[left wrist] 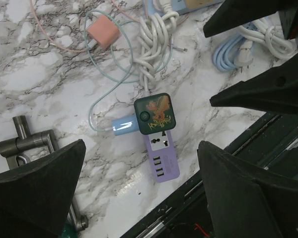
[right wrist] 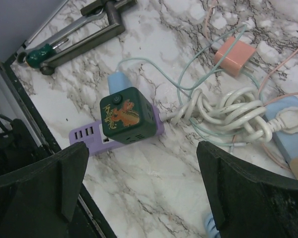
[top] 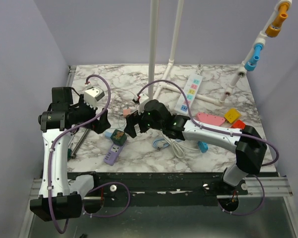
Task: Pull the plug off the socket
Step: Remove the plug from the socket.
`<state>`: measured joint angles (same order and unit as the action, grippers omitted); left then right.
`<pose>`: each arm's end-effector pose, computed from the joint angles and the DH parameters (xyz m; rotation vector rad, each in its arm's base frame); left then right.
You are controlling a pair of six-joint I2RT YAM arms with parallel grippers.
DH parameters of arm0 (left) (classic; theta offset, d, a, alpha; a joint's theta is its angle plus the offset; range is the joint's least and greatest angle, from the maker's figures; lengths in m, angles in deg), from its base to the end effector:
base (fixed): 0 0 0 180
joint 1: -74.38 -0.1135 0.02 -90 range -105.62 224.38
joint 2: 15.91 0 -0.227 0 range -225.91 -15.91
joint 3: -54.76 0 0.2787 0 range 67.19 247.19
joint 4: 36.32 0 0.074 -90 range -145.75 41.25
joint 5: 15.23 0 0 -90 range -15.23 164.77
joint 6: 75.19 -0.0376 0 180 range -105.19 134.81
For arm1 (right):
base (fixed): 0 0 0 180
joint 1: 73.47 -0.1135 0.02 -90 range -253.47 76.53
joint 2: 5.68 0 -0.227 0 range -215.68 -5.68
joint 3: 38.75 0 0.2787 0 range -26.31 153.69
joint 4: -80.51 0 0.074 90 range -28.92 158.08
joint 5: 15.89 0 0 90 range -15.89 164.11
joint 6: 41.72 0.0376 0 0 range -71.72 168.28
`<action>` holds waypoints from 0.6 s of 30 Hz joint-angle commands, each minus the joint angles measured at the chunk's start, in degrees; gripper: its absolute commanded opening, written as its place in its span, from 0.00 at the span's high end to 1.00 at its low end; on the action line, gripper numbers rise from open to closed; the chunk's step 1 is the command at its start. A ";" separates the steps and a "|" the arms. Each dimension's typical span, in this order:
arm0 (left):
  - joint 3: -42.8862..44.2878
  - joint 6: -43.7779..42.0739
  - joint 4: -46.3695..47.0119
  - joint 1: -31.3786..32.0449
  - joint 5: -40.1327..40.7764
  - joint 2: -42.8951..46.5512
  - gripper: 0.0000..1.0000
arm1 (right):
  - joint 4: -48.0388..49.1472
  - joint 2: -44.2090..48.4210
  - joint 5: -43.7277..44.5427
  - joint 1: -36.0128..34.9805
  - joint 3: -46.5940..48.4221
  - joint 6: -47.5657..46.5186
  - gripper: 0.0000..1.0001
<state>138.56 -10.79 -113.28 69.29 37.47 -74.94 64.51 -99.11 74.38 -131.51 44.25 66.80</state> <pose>0.2211 -0.0032 0.3428 0.6691 2.2093 -0.5385 0.2159 0.3457 0.2400 -0.7191 2.0111 0.8159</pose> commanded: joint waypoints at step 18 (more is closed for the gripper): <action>11.95 0.83 -1.63 -8.25 -6.03 -10.00 0.02 | 0.55 -17.07 4.48 -6.73 8.26 -13.26 0.00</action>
<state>150.17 -8.78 -113.66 61.69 34.21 -83.42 63.81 -114.21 77.24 -138.13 50.63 56.71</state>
